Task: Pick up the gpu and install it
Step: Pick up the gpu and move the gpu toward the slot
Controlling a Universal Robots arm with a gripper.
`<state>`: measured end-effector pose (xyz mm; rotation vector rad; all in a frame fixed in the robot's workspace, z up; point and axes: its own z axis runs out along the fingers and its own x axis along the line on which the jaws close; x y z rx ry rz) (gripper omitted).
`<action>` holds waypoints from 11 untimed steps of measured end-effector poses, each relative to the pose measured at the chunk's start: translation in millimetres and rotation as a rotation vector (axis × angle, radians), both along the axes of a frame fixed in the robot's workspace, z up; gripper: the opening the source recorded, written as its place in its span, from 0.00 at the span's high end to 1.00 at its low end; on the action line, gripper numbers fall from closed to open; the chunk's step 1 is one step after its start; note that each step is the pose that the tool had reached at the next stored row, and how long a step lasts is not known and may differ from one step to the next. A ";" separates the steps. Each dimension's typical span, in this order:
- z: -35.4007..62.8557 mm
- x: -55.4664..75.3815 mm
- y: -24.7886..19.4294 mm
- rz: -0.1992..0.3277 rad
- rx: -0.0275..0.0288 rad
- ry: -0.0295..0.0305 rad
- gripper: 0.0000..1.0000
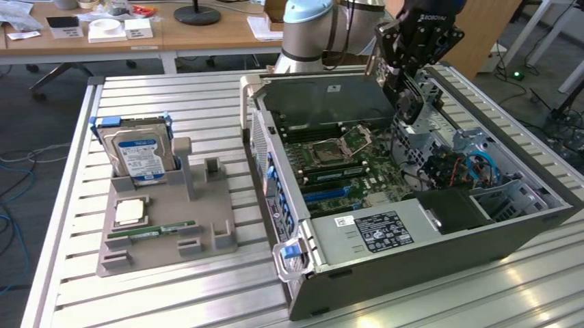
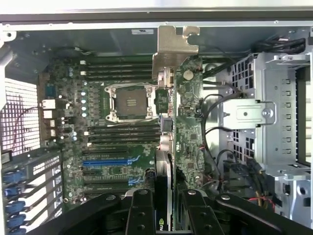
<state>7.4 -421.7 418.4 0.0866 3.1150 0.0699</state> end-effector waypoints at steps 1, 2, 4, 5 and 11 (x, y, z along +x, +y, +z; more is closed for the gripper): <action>0.0 2.9 0.1 0.000 0.0000 0.0000 0.74; 0.0 5.9 0.1 0.000 -0.0001 0.0000 0.74; 0.0 11.7 0.3 0.000 -0.0001 0.0000 0.74; -0.1 14.6 0.3 0.000 -0.0001 0.0000 0.74; -0.1 29.0 0.5 0.000 0.0000 0.0000 0.74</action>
